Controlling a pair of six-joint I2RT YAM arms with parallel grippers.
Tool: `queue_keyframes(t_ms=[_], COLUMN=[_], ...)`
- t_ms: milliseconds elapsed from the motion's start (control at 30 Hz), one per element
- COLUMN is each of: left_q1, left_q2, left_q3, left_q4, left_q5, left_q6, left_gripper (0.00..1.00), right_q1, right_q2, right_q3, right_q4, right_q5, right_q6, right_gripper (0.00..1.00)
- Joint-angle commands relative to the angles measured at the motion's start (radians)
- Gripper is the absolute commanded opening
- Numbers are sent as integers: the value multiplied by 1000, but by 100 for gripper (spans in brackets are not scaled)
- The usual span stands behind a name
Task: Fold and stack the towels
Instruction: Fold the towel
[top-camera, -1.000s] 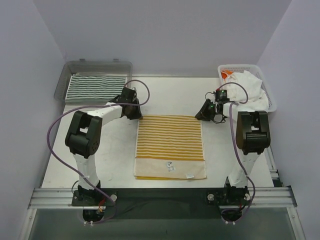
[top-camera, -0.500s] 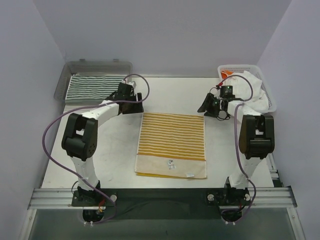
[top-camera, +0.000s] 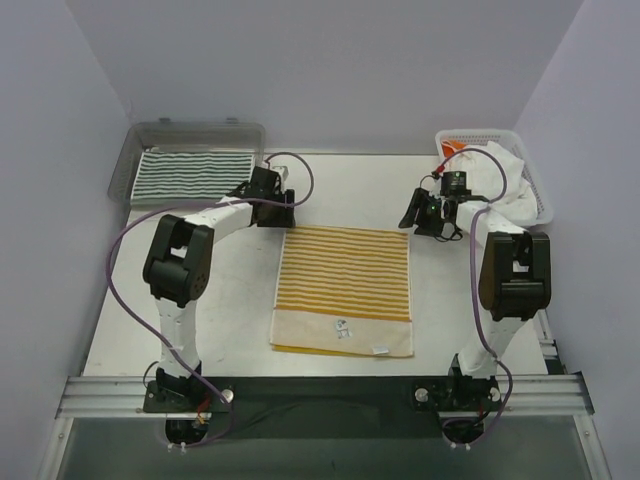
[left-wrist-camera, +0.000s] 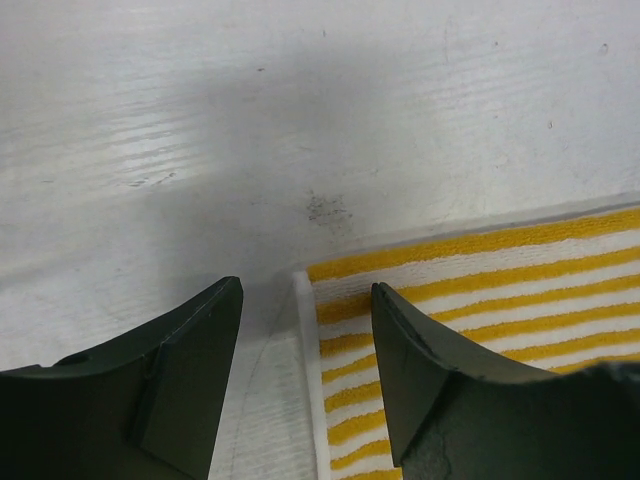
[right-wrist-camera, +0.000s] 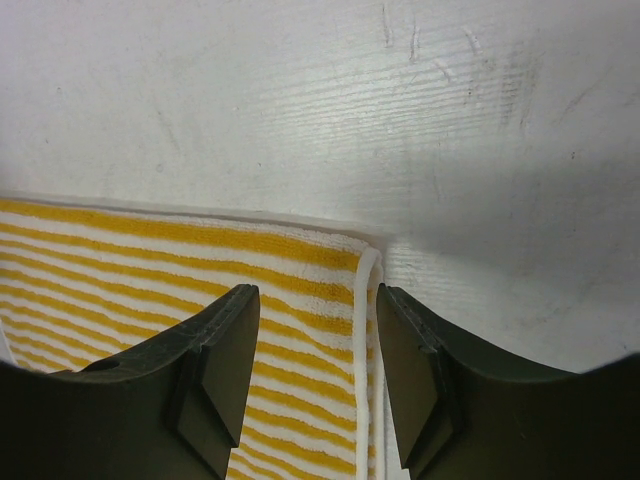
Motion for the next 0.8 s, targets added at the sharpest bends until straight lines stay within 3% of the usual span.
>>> queue_keyframes(t_ms=[0,433,667,767], left_q1=[-16,-39,-36,-36], left_q2=[24,93,64,58], left_q3=[61,73,55,61], left_q4=[14,-75,-89,-90], left_q5=[15,-18,-28,-34], left_q6=[19,48,66,82], left_gripper=[65,45,15,4], right_q1=[-1,-2,-4,-4], right_q2=[-56,-71,-67,-53], right_q3=[-5,1,44,67], right_q4=[-33,-46,-76,-88], right_q5=[23,41,79,90], right_q6=[-23,-24,-26,-33], right_gripper=[50,50,51,59])
